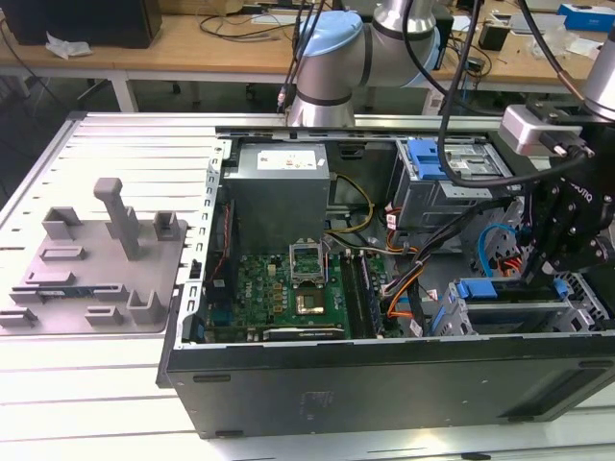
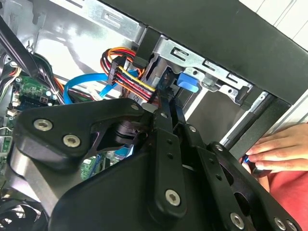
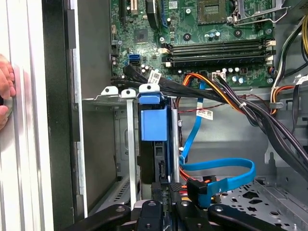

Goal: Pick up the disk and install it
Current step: 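Insert the first disk wire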

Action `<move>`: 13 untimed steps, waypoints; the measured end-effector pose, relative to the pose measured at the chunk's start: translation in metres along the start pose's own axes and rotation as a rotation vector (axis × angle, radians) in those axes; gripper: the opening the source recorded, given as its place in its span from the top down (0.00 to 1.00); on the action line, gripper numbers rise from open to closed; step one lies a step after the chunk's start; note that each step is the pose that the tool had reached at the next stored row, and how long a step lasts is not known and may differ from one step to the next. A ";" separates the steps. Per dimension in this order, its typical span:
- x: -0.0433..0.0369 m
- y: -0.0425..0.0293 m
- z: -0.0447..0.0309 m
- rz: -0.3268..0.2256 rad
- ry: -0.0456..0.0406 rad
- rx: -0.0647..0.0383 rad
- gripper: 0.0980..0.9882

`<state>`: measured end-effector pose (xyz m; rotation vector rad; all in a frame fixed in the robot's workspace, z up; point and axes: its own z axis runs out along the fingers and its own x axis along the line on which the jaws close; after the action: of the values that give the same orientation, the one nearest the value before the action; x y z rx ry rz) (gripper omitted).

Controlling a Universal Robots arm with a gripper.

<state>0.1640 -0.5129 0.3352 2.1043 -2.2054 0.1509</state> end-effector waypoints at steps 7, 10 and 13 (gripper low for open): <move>0.0044 -0.0006 -0.0370 0.000 0.0058 0.000 0.70; 0.0044 -0.0007 -0.0372 0.000 0.0061 0.000 0.70; 0.0044 -0.0008 -0.0372 0.000 0.0062 0.000 0.70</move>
<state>0.1644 -0.5123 0.3727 2.1011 -2.2021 0.1576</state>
